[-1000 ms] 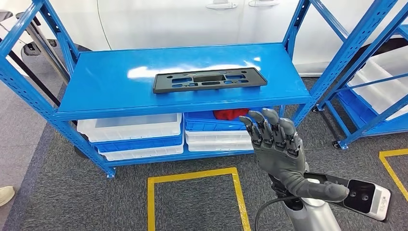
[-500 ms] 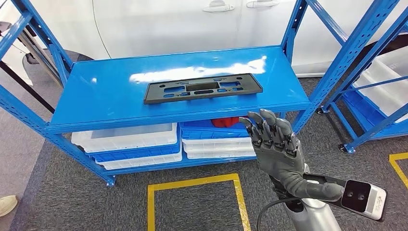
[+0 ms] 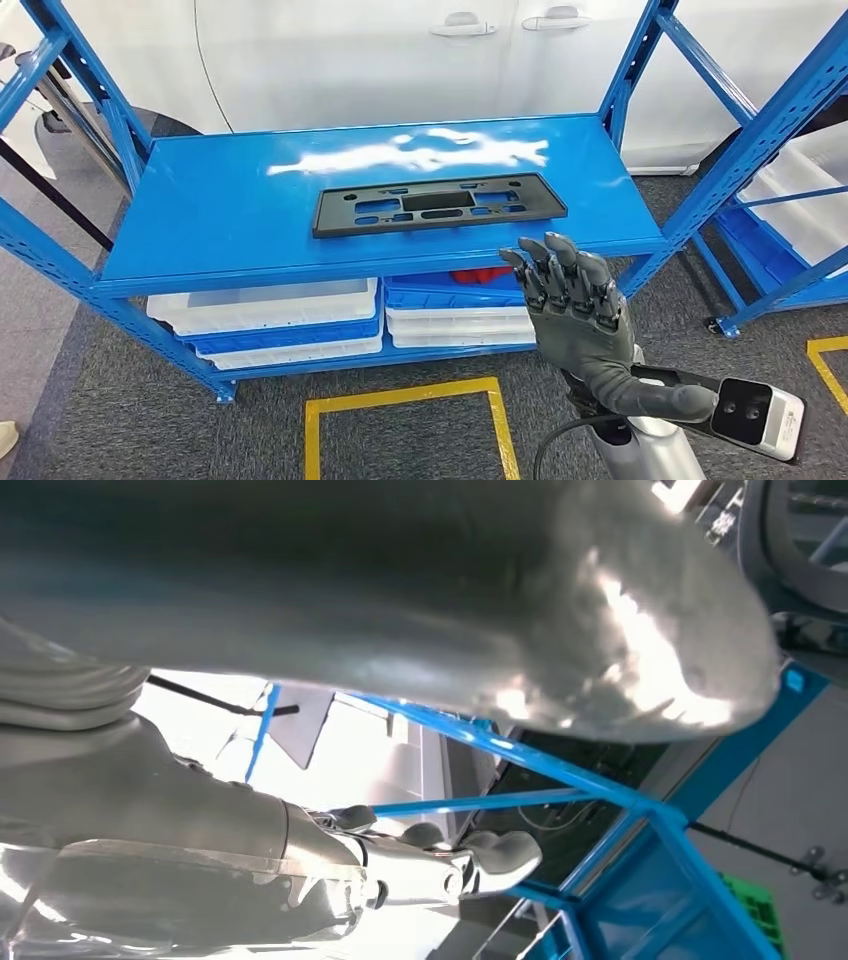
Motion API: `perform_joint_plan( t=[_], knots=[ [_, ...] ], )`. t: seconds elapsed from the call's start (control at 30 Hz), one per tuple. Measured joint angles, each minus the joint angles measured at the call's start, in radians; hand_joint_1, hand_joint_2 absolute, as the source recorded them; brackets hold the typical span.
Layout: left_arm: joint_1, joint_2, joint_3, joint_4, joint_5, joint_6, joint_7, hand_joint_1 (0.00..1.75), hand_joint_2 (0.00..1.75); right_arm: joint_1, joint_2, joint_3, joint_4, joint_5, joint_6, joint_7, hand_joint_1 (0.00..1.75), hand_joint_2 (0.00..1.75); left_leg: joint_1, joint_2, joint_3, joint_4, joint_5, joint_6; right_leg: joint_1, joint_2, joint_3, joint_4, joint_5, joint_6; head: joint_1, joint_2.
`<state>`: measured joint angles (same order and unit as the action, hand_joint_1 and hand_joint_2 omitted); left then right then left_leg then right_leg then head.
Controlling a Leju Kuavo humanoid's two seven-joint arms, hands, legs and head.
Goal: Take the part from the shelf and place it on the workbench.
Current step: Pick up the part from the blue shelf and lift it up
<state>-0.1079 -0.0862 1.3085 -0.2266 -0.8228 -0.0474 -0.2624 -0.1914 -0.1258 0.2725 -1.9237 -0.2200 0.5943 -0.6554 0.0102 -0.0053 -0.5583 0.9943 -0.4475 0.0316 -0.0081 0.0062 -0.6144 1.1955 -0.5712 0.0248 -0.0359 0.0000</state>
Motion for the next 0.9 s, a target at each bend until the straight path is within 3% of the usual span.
perform_joint_plan(
  t=[0.07, 0.1, 0.13, 0.2, 0.23, 0.27, 0.4, 0.43, 0.5, 0.57, 0.6, 0.63, 0.67, 0.73, 0.77, 0.8, 0.9],
  knots=[
    [0.000, 0.000, 0.000, 0.000, 0.000, 0.000, 0.000, 0.00, 0.00, 0.006, 0.000, -0.002, 0.001, 0.000, 0.000, 0.000, 0.00, 0.00, 0.000, -0.001, 0.012, 0.000, -0.012, 0.001, -0.004, 0.000, -0.078, 0.098, -0.024, 0.005, 0.000, 0.000],
    [0.001, 0.000, 0.000, 0.000, 0.000, 0.000, 0.000, 0.00, 0.00, 0.008, 0.000, -0.003, 0.001, 0.000, 0.000, 0.000, 0.00, 0.00, 0.000, -0.001, 0.021, 0.000, -0.020, 0.000, -0.005, -0.001, -0.096, 0.102, -0.008, 0.006, 0.000, 0.000],
    [0.002, 0.000, 0.000, 0.000, 0.000, 0.000, 0.000, 0.00, 0.00, 0.008, 0.000, -0.004, 0.001, 0.001, 0.000, 0.000, 0.00, 0.00, 0.000, -0.002, 0.032, 0.000, -0.028, -0.002, -0.006, -0.001, -0.092, 0.063, 0.031, 0.006, 0.000, 0.000],
    [0.002, -0.001, 0.000, 0.000, 0.000, 0.000, 0.000, 0.00, 0.00, 0.008, 0.000, -0.005, 0.002, 0.002, 0.001, 0.000, 0.00, 0.00, 0.000, -0.002, 0.058, 0.001, -0.047, -0.009, -0.006, -0.003, -0.051, -0.071, 0.127, 0.001, 0.000, 0.000],
    [0.001, -0.002, 0.000, 0.001, 0.000, -0.001, 0.000, 0.00, 0.00, 0.008, 0.000, -0.005, 0.004, 0.003, 0.001, 0.000, 0.00, 0.00, -0.001, -0.003, 0.066, 0.001, -0.055, -0.015, -0.003, -0.005, -0.033, -0.128, 0.148, -0.004, 0.000, 0.000],
    [0.000, -0.002, 0.000, 0.001, -0.001, -0.001, 0.000, 0.00, 0.00, 0.008, 0.001, -0.006, 0.005, 0.005, 0.002, 0.000, 0.00, 0.00, -0.002, -0.002, 0.069, 0.001, -0.062, -0.021, 0.000, -0.006, -0.023, -0.161, 0.159, -0.010, 0.000, 0.000],
    [-0.003, -0.001, 0.000, 0.001, -0.002, -0.002, 0.000, 0.00, 0.00, 0.012, 0.006, -0.015, 0.008, 0.018, 0.011, 0.000, 0.00, 0.00, -0.003, 0.000, 0.071, 0.032, -0.066, -0.046, 0.001, -0.004, -0.004, -0.180, 0.149, -0.035, 0.000, 0.000],
    [-0.003, -0.001, 0.000, 0.001, -0.003, -0.003, -0.001, 0.00, 0.00, 0.014, 0.007, -0.018, 0.008, 0.022, 0.014, 0.000, 0.00, 0.00, -0.002, 0.001, 0.054, 0.068, -0.067, -0.052, 0.000, -0.005, 0.008, -0.186, 0.145, -0.041, 0.000, 0.000],
    [-0.004, -0.001, -0.001, 0.002, -0.007, -0.005, -0.001, 0.00, 0.00, 0.021, 0.009, -0.022, 0.008, 0.032, 0.022, 0.000, 0.00, 0.00, 0.001, 0.002, -0.018, 0.190, -0.097, -0.062, -0.002, -0.007, 0.030, -0.195, 0.135, -0.050, 0.000, 0.000],
    [-0.001, -0.002, -0.001, 0.002, -0.008, -0.006, -0.003, 0.00, 0.00, 0.030, 0.010, -0.024, 0.013, 0.045, 0.030, 0.000, 0.00, 0.00, 0.003, 0.002, -0.094, 0.291, -0.149, -0.062, 0.000, -0.005, 0.043, -0.196, 0.122, -0.055, 0.000, 0.000],
    [0.001, -0.001, -0.001, 0.002, -0.008, -0.006, -0.005, 0.00, 0.00, 0.034, 0.011, -0.025, 0.019, 0.053, 0.033, 0.000, 0.00, 0.00, 0.003, 0.002, -0.117, 0.306, -0.157, -0.061, 0.002, -0.004, 0.051, -0.196, 0.115, -0.056, 0.000, 0.000],
    [0.001, -0.001, -0.001, 0.002, -0.008, -0.006, -0.007, 0.00, 0.00, 0.036, 0.012, -0.025, 0.027, 0.061, 0.032, 0.000, 0.00, 0.00, 0.002, 0.002, -0.125, 0.289, -0.142, -0.058, 0.004, -0.002, 0.061, -0.196, 0.107, -0.056, 0.000, 0.000],
    [0.002, -0.001, -0.001, 0.002, -0.008, -0.006, -0.010, 0.00, 0.00, 0.037, 0.012, -0.025, 0.036, 0.070, 0.029, 0.000, 0.00, 0.00, 0.001, 0.002, -0.118, 0.242, -0.106, -0.053, 0.006, -0.001, 0.072, -0.196, 0.099, -0.056, 0.000, 0.000],
    [0.001, 0.001, -0.001, 0.002, -0.008, -0.006, -0.015, 0.00, 0.00, 0.036, 0.012, -0.024, 0.057, 0.086, 0.016, 0.001, 0.00, 0.00, -0.006, 0.003, -0.080, 0.104, -0.006, -0.037, 0.009, 0.000, 0.093, -0.197, 0.084, -0.054, 0.000, 0.000],
    [0.001, 0.002, -0.001, 0.002, -0.008, -0.006, -0.016, 0.00, 0.00, 0.034, 0.012, -0.022, 0.073, 0.092, 0.007, 0.002, 0.00, 0.00, -0.010, 0.004, -0.066, 0.052, 0.022, -0.031, 0.010, 0.001, 0.098, -0.197, 0.078, -0.051, 0.000, 0.000],
    [0.000, 0.002, -0.001, 0.002, -0.007, -0.006, -0.016, 0.00, 0.00, 0.031, 0.012, -0.019, 0.090, 0.097, -0.001, 0.003, 0.00, 0.00, -0.014, 0.005, -0.058, 0.022, 0.038, -0.025, 0.010, 0.001, 0.099, -0.198, 0.074, -0.046, 0.000, 0.000],
    [0.001, 0.002, -0.001, 0.003, -0.009, -0.002, -0.013, 0.00, 0.00, 0.010, 0.012, 0.001, 0.143, 0.109, -0.033, 0.006, 0.00, 0.00, -0.015, 0.004, -0.050, 0.006, 0.040, -0.017, 0.010, 0.001, 0.102, -0.202, 0.065, -0.029, 0.000, 0.000]
  ],
)
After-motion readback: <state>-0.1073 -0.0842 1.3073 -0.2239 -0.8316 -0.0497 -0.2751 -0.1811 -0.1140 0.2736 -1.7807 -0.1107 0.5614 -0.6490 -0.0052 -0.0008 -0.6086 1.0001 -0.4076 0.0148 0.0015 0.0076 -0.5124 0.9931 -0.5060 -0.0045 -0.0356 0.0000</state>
